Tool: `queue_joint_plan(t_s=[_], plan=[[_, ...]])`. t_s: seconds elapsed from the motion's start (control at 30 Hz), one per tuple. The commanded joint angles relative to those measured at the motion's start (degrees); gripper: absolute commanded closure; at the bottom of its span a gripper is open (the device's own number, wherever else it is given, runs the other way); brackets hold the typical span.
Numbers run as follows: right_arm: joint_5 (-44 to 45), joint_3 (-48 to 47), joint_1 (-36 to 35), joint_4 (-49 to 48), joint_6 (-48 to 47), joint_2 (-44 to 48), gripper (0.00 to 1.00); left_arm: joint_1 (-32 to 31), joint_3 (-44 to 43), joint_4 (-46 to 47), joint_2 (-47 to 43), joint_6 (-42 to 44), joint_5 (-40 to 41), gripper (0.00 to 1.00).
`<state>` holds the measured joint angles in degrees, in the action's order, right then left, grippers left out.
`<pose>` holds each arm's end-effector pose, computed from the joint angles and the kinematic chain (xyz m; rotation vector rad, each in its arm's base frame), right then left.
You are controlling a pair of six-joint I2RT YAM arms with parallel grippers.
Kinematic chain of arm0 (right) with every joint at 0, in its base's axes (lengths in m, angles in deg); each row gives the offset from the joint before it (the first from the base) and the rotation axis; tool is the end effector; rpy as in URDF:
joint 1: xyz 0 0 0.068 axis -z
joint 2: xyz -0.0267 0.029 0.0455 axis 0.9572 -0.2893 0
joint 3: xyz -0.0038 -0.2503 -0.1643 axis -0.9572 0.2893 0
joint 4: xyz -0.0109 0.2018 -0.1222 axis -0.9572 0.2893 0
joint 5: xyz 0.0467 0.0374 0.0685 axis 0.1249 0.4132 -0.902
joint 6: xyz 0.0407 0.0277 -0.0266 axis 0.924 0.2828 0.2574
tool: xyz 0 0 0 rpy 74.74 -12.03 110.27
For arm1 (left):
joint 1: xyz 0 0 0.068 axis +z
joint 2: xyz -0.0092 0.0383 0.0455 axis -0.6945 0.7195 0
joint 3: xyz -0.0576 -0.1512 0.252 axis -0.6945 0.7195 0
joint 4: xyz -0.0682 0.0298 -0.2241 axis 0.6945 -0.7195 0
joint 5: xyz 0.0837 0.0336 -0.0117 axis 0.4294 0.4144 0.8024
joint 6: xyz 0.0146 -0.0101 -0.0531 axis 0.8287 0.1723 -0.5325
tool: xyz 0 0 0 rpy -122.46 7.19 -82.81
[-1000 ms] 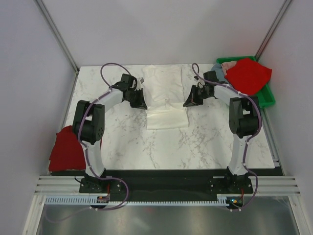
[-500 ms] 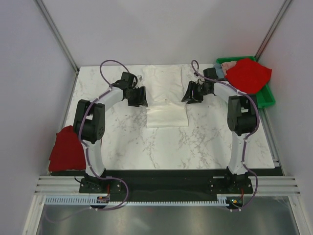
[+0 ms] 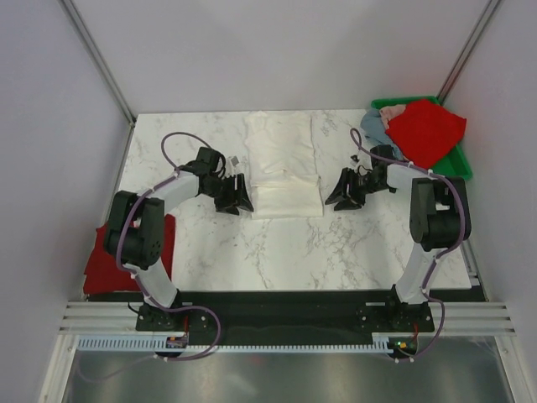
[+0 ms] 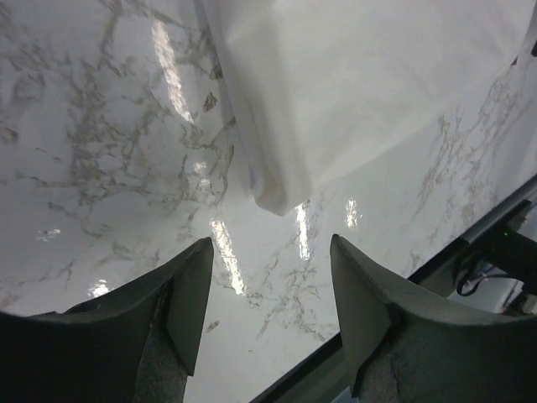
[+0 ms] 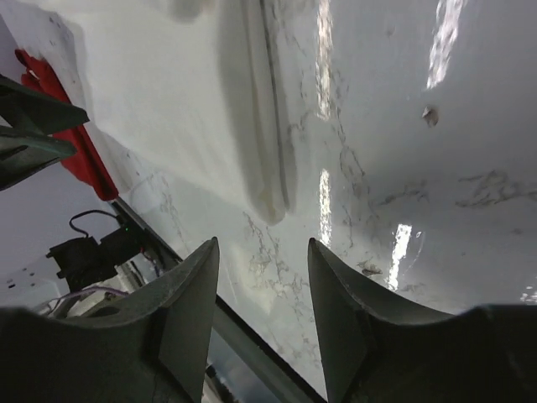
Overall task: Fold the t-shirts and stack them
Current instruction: Fold the tshirt
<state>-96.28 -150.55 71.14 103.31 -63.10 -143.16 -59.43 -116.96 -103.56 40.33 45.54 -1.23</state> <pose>0.3515 0.0390 0.1962 0.2025 2.7216 1.1362 0.3142 -0.1056 0.2241 0.1135 2.7218 -0.8327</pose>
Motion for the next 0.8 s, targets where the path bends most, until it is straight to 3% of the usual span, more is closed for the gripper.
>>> queue_joint_plan(t_s=[0.0, 0.33, 0.77], plan=[[-7.3, 3.3, -0.3, -3.6, 3.1, -0.8, 0.46, 0.4, 1.5, 3.9, 1.7, -5.4, -8.1, 0.35], [-8.3, 2.2, -0.8, -5.7, 5.0, -5.8, 0.47, 0.3, 1.8, 6.5, 6.4, -7.7, -8.3, 0.41], [-9.7, 1.4, -2.2, -6.5, 7.5, -10.3, 0.50, 0.3, 1.5, 7.5, 9.1, -8.5, -8.4, 0.55]])
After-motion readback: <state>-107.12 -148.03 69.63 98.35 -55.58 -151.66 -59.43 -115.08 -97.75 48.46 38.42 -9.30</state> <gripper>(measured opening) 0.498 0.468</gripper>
